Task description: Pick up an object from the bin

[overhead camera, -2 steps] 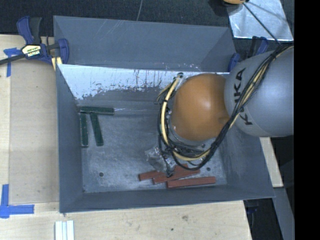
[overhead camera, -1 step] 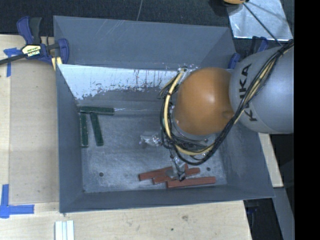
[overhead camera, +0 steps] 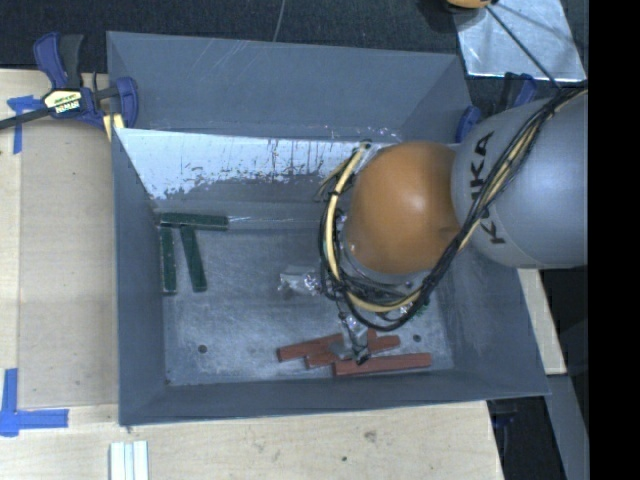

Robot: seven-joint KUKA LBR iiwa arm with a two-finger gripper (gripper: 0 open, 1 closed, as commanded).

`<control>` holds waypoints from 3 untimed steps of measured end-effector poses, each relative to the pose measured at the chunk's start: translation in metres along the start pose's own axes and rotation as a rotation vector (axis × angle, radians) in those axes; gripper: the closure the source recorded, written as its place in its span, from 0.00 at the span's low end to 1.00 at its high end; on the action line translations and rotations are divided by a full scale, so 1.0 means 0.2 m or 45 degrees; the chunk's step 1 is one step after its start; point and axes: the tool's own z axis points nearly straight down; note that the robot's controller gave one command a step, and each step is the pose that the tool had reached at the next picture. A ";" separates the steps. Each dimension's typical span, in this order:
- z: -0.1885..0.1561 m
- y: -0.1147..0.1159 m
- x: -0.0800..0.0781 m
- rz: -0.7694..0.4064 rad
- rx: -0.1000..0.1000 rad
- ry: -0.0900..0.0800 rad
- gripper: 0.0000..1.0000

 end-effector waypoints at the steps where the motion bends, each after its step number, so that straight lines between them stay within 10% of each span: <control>1: 0.28 0.10 0.06 -0.132 0.002 0.000 1.00; 3: 0.03 0.04 0.03 -0.153 -0.005 0.006 1.00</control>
Offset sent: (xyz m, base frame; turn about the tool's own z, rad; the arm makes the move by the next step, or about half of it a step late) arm 0.0000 0.0000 0.0000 0.0000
